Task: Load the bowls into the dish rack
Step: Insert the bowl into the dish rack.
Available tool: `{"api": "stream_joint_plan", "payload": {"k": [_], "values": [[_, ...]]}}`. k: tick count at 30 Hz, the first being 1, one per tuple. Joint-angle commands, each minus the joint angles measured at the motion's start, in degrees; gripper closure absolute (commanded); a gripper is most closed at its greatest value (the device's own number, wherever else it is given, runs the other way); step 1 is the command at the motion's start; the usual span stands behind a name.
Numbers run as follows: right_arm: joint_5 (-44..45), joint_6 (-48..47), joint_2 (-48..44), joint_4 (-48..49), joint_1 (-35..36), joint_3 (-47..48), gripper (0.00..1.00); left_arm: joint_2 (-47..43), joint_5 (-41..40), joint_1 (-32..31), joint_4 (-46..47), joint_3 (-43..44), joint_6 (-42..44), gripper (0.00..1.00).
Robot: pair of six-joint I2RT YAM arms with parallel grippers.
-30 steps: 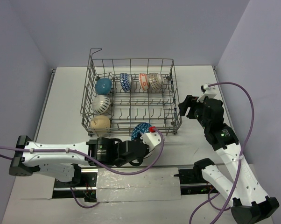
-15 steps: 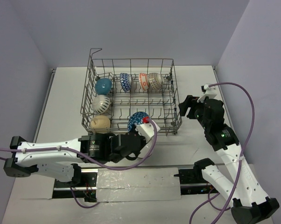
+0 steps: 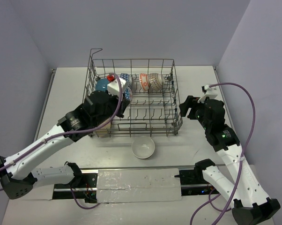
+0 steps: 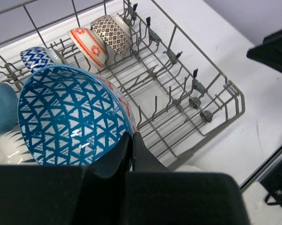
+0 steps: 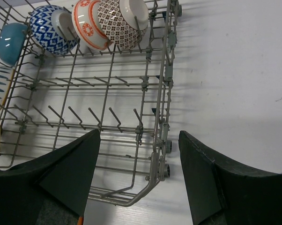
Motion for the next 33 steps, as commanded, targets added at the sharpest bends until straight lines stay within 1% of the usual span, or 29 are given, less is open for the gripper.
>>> {"api": "stream_joint_plan", "payload": {"k": [1, 2, 3, 4, 5, 9, 10, 11, 13, 14, 17, 21, 27, 30, 33], "values": [[0.47, -0.32, 0.36, 2.97, 0.49, 0.55, 0.25, -0.97, 14.36, 7.48, 8.55, -2.0, -3.1, 1.0], [0.47, -0.32, 0.53, 2.97, 0.49, 0.64, 0.25, -0.8, 20.3, 11.25, 9.69, -2.8, -4.17, 1.0], [0.38, -0.32, 0.88, 2.97, 0.49, 0.64, 0.25, -0.53, 22.89, 12.94, 12.32, -3.5, -5.05, 1.0], [0.38, -0.32, 0.89, 3.15, 0.58, 0.64, 0.25, 0.16, 24.91, 15.3, 13.04, -4.46, -6.53, 1.0], [0.38, -0.32, 0.97, 3.15, 0.58, 0.72, 0.25, 0.52, 27.63, 16.11, 13.92, -4.91, -6.98, 1.0], [0.47, -0.32, 1.15, 3.24, 0.49, 0.55, 0.25, 2.37, 31.95, 19.98, 17.69, -6.93, -9.62, 1.0], [0.38, -0.32, 1.15, 3.24, 0.49, 0.64, 0.25, 2.89, 33.1, 21.72, 19.97, -8.15, -11.8, 1.0], [0.47, -0.32, 1.41, 3.24, 0.49, 0.55, 0.25, 3.07, 35.2, 22.44, 21.12, -8.95, -13.04, 1.0], [0.38, -0.32, 1.59, 3.41, 0.49, 0.64, 0.25, 3.77, 36.36, 23.76, 23.32, -10.96, -15.24, 1.0], [0.29, -0.32, 1.76, 3.59, 0.41, 0.55, 0.25, 4.04, 36.8, 24.03, 25.94, -11.24, -15.95, 1.0], [0.38, -0.32, 1.94, 3.5, 0.41, 0.64, 0.25, 5.62, 39.08, 25.34, 28.85, -12.29, -18.49, 1.0], [0.29, -0.41, 2.2, 3.59, 0.49, 0.72, 0.25, 5.36, 39.17, 26.49, 33.34, -14.57, -21.66, 1.0], [0.47, -0.5, 3.17, 3.41, 0.49, 1.08, 0.25, 4.04, 37.24, 27.98, 35.89, -17.38, -24.3, 1.0], [0.91, -0.59, 3.43, 3.24, 0.49, 1.08, 0.25, 4.21, 34.7, 28.77, 34.67, -17.92, -25.53, 1.0], [1.35, -0.68, 3.61, 3.15, 0.49, 1.16, 0.25, 4.04, 33.82, 29.48, 34.23, -18.97, -25.97, 1.0]]}}
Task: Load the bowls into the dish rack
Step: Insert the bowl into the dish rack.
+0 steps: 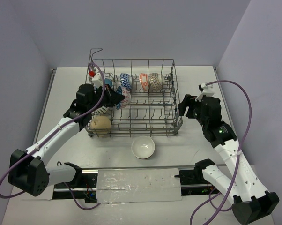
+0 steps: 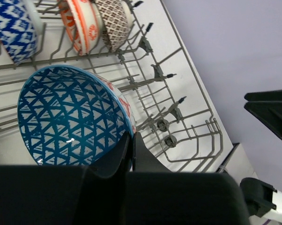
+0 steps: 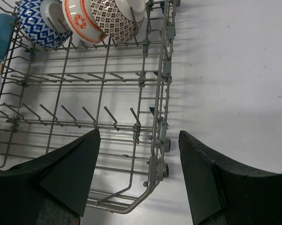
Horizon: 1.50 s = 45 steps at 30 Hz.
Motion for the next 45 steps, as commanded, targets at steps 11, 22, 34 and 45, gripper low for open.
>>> {"api": "stream_joint_plan", "payload": {"k": [11, 22, 34, 45], "values": [[1.81, -0.87, 0.99, 2.03, 0.28, 1.6, 0.25, 1.34, 3.43, 1.77, 10.2, -1.38, -5.35, 1.0], [1.81, -0.87, 1.26, 2.38, 0.27, 1.43, 0.25, 5.21, 9.41, 2.03, 16.01, -2.27, -9.75, 1.0], [1.98, -0.96, 0.99, 2.38, 0.28, 1.34, 0.25, 7.15, 10.38, 2.56, 19.87, -3.67, -12.74, 1.0], [1.9, -1.05, 0.91, 2.3, 0.36, 1.52, 0.25, 8.46, 8.62, 3.79, 19.79, -4.64, -13.27, 1.0]]}}
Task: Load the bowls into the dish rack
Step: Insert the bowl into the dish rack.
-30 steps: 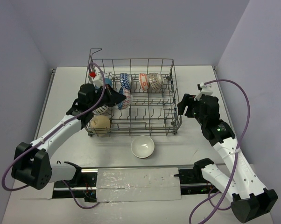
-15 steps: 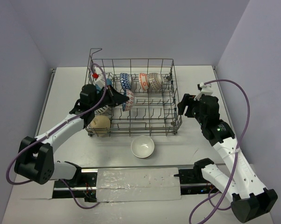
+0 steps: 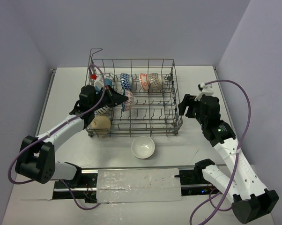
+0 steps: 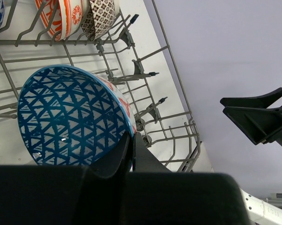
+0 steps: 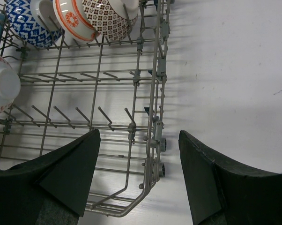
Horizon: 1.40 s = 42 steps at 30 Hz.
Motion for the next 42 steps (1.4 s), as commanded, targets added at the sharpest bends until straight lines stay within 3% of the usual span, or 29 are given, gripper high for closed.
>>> {"api": "stream_joint_plan", "payload": {"k": [1, 12, 35, 42], "values": [[0.65, -0.81, -0.19, 2.38, 0.28, 1.49, 0.25, 0.73, 0.23, 0.49, 5.04, 0.26, -0.9, 1.0], [0.39, -0.9, 0.16, 2.21, 0.27, 1.84, 0.25, 3.01, 2.34, 0.93, 6.7, 0.17, -2.57, 1.0], [0.21, -0.9, -0.8, 2.12, 0.28, 1.67, 0.25, 5.04, 0.67, 1.02, -2.79, 1.75, 0.07, 1.0], [0.12, -0.98, -1.33, 2.12, 0.36, 1.49, 0.25, 8.11, 4.0, 1.02, 0.19, 2.02, -2.65, 1.0]]}}
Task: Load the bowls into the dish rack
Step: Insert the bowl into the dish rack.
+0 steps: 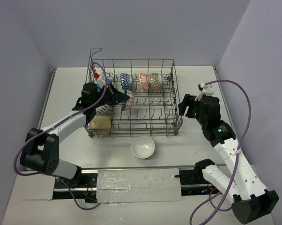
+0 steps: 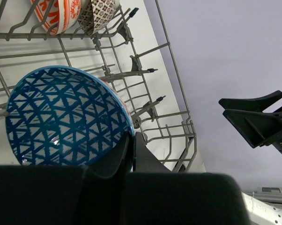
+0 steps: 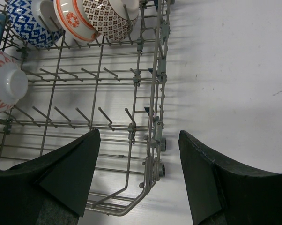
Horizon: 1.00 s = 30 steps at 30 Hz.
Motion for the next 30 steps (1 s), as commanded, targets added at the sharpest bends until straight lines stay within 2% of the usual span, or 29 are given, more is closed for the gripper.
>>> {"api": "stream_joint_plan", "payload": {"k": [1, 10, 24, 30], "values": [[0.17, -0.68, -1.26, 2.12, 0.36, 1.49, 0.25, 3.22, 0.84, -0.03, 0.07, -0.72, -0.86, 1.0], [-0.01, -0.77, -1.62, 2.03, 0.36, 1.58, 0.25, 4.19, 1.8, -0.03, 3.58, -1.59, -3.85, 0.99], [0.08, -0.85, -1.88, 1.94, 0.36, 1.76, 0.25, 1.81, 1.02, -0.03, 5.34, -3.53, -6.14, 0.84], [-0.01, -0.94, -1.88, 1.86, 0.27, 1.76, 0.25, 0.58, 0.4, -0.03, 4.29, -3.53, -5.79, 0.83]]}}
